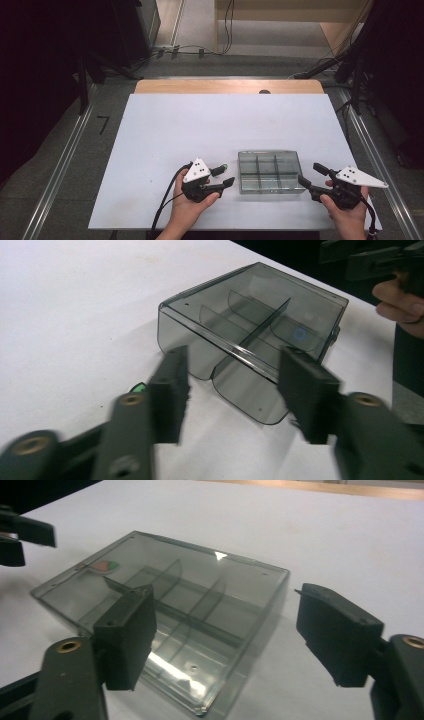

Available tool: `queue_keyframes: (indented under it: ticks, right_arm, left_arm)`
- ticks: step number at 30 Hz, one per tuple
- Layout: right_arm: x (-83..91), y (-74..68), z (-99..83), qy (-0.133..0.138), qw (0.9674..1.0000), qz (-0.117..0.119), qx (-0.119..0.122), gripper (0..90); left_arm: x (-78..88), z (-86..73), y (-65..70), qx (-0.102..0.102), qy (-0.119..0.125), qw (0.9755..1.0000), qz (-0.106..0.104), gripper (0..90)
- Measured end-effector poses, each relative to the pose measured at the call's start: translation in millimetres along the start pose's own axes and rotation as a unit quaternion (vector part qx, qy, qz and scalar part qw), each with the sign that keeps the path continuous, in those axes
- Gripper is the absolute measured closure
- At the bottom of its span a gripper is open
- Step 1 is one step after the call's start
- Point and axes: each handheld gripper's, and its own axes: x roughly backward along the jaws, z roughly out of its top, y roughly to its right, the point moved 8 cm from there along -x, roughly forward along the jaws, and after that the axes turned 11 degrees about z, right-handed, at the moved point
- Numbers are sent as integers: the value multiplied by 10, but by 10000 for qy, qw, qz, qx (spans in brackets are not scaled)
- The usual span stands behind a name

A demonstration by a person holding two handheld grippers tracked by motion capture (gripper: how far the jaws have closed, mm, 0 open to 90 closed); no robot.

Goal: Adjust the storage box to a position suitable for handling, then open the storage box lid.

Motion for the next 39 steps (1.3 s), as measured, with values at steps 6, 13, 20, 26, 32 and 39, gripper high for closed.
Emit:
queue_keyframes:
  ticks: [6,13,20,26,32,39]
  right_arm:
    - [-55,-188,17,-191,9989,339,247,79]
    - [-87,-403,28,-151,9963,689,495,0]
    - [-116,-574,18,-237,9933,930,646,0]
    - [-166,-733,-85,-441,9876,1212,900,84]
    - [-227,-791,-123,-480,9864,1286,901,431]
    - [-238,-811,-282,-838,9794,1557,976,819]
  left_arm:
    - [12,-38,64,-88,-66,9999,-130,215]
    - [-2,-66,145,-143,-172,9990,-381,21]
    - [-15,-86,182,-157,-198,9987,-453,0]
    - [-40,-104,219,-212,-231,9985,-458,0]
    - [-77,-149,236,-195,-290,9981,-498,0]
    - [-99,-178,285,-242,-357,9976,-546,0]
